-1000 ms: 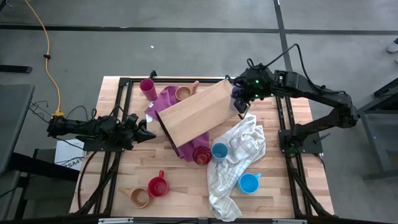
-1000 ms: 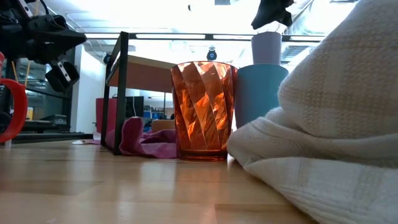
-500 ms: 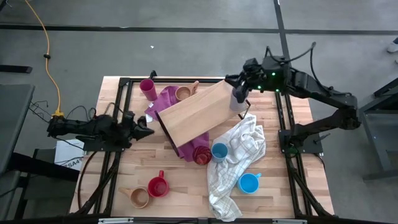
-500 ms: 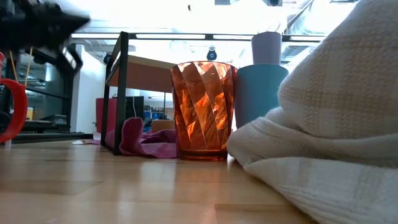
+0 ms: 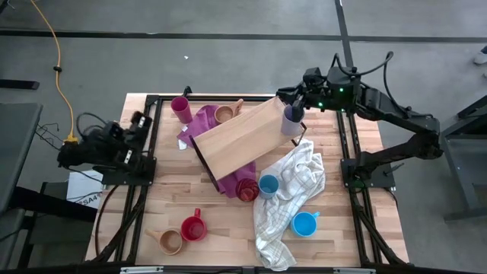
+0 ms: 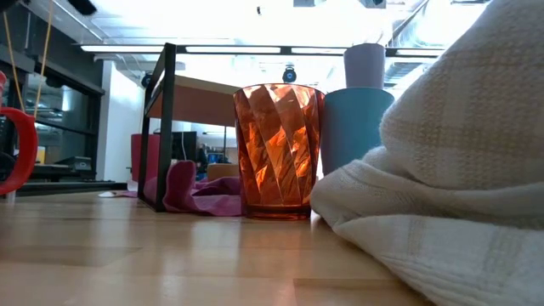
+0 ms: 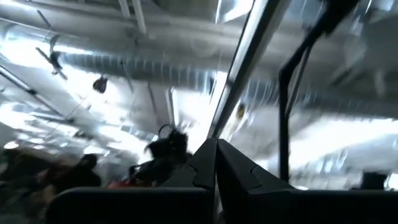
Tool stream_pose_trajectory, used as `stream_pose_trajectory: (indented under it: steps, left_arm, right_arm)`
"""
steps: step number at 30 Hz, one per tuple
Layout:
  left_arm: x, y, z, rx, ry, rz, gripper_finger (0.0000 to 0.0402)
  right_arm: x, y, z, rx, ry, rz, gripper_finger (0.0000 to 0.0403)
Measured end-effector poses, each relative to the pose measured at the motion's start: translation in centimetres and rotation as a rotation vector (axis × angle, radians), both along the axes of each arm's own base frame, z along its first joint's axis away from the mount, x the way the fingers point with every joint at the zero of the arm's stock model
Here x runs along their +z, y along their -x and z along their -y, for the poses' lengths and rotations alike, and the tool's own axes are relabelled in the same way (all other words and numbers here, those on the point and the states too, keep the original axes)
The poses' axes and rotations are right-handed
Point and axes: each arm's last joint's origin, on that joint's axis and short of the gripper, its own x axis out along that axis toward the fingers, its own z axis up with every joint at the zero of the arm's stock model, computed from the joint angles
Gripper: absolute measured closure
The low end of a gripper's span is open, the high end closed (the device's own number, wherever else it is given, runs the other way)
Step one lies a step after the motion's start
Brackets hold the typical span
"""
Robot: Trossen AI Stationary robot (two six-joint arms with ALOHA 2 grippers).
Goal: Stack small to large cups/mugs on shelf
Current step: Put the pink cup on the shelf
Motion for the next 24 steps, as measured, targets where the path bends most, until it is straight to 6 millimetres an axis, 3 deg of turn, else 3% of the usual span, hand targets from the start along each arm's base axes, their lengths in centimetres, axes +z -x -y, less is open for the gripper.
stream_pose_trajectory:
  steps: [6, 11, 15, 24]
  left_arm:
    - [5.2, 3.0, -0.4, 0.174, 0.01, -0.385, 0.0401]
    - [8.2, 5.0, -0.9, 0.332, 0.06, -0.67, 0.0401]
    - [9.4, 4.8, -1.1, 0.424, 0.06, -0.853, 0.0401]
    - [10.0, 2.8, -1.5, 0.614, 0.081, -1.221, 0.0401]
  right_arm:
    - [0.0, 0.0, 0.0, -0.002, -0.008, 0.003, 0.0354]
    - [0.0, -0.1, -0.3, 0.011, -0.009, 0.004, 0.0354]
    - [0.0, -0.1, -0.4, 0.016, -0.009, 0.002, 0.0354]
    - [-0.2, -0.1, -0.5, 0.023, 0.009, -0.025, 0.0354]
